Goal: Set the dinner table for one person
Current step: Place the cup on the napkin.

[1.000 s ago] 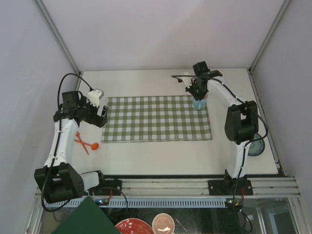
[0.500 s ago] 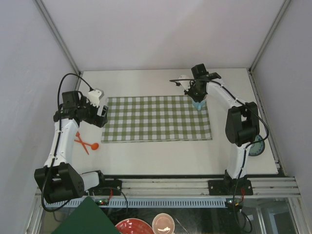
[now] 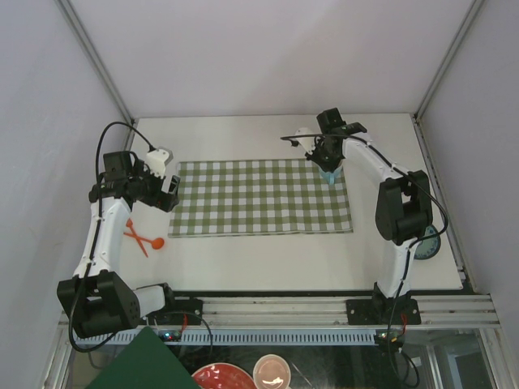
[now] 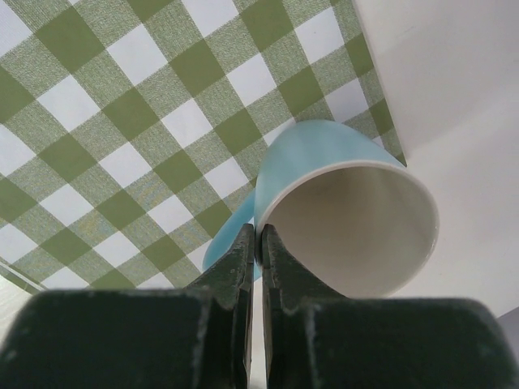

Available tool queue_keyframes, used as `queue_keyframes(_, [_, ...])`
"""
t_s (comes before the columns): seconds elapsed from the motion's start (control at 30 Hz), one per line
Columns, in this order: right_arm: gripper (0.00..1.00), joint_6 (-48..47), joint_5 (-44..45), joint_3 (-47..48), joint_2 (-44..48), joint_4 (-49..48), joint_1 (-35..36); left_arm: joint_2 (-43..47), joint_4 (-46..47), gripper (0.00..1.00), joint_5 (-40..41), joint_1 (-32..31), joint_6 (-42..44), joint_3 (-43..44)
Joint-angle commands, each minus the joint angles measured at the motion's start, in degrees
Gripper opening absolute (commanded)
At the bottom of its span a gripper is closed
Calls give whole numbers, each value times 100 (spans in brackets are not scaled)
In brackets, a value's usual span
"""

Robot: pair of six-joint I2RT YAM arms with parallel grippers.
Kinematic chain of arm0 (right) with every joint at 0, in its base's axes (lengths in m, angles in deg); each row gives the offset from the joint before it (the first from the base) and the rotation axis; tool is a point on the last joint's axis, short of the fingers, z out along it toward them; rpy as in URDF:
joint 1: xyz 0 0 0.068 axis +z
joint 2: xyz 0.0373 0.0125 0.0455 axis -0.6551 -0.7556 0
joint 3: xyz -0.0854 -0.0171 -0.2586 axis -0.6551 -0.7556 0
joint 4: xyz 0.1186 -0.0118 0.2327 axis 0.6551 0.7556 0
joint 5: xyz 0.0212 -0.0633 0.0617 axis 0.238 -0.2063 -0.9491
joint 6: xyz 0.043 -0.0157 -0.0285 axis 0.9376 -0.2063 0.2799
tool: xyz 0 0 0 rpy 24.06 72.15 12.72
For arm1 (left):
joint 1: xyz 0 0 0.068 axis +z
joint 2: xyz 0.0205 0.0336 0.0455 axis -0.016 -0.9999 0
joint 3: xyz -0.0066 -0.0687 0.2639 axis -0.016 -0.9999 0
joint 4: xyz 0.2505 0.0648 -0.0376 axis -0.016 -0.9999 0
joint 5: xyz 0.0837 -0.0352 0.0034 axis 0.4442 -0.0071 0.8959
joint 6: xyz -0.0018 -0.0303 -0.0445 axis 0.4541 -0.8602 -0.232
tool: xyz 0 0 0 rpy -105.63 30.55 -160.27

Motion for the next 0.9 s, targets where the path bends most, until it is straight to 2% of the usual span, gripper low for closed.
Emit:
queue_keyframes(0.0, [0,-68,21,-99,395,-52,-51,87,100,100,-11,48,103,-115])
queue_keyframes(0.07, [15,-58,154,-159,407,-121,-44,70,108,100,-11,46,113,-115])
queue_keyframes(0.17, [22,-21,198,-175,456,-154,-92,65,113,100,4,51,116,-128])
queue_keyframes(0.27, [39,16,241,-190,575,-261,-172,44,118,100,7,50,120,-139])
queue_keyframes(0.37, [46,72,231,-173,739,-356,-251,22,118,100,7,47,128,-141])
queue_keyframes(0.67, [52,548,593,129,1300,-437,-490,90,109,100,-10,76,121,-141])
queue_keyframes(0.77, [53,992,342,312,1564,-33,-902,104,113,100,-39,79,125,-133])
queue_keyframes(0.87, [53,1293,-27,-63,1850,292,-1590,92,109,100,-80,80,138,-133])
